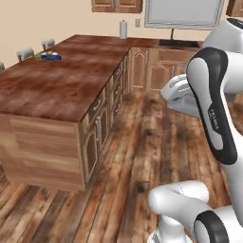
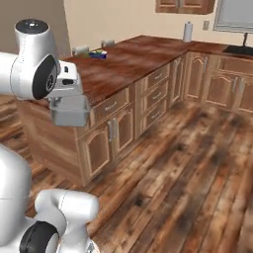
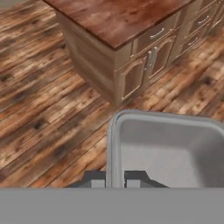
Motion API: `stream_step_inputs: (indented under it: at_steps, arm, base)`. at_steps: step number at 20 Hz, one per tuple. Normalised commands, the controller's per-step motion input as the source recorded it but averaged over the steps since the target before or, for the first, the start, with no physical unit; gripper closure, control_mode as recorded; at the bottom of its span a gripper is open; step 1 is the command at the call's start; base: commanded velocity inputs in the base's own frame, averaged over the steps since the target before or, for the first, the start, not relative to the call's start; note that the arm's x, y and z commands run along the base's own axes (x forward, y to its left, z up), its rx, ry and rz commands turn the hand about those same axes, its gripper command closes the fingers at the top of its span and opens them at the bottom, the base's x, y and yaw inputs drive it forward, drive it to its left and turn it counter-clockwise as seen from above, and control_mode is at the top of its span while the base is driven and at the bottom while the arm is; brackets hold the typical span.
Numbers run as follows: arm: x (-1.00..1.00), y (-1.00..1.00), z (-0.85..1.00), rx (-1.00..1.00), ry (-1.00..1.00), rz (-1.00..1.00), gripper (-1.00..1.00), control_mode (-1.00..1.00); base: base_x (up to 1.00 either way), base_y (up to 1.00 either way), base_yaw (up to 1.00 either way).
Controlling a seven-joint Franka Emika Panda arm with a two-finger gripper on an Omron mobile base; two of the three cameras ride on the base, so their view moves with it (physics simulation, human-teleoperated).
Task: Retrieve the tupperware and aluminum foil from the cabinet and place them on the dining counter near the plate with lemon wedges to prepare for storing leftovers.
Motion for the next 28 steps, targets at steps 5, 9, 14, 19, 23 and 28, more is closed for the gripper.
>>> stream_step_inputs:
  at_steps: [5, 9, 14, 19, 23, 28]
  arm:
    - [0.00, 0.00, 0.00, 0.00, 0.00, 0.00, 1.00, 1.00]
    - [0.00, 0.00, 0.00, 0.00, 0.00, 0.00, 1.00, 1.00]
    - [0.00, 0.00, 0.00, 0.00, 0.00, 0.00, 1.00, 1.00]
    - [0.00, 0.00, 0.00, 0.00, 0.00, 0.00, 1.00, 1.00]
    - [0.00, 0.00, 0.00, 0.00, 0.00, 0.00, 1.00, 1.00]
    - [0.00, 0.00, 0.00, 0.00, 0.00, 0.00, 1.00, 1.00]
  base:
    - [0.41, 0.95, 0.63]
    - [0.73, 0.92, 0.54]
    - [0.99, 0.86, 0.45]
    - [1.00, 0.74, 0.33]
    - [1.00, 0.60, 0.13]
    - [1.00, 0.45, -0.01]
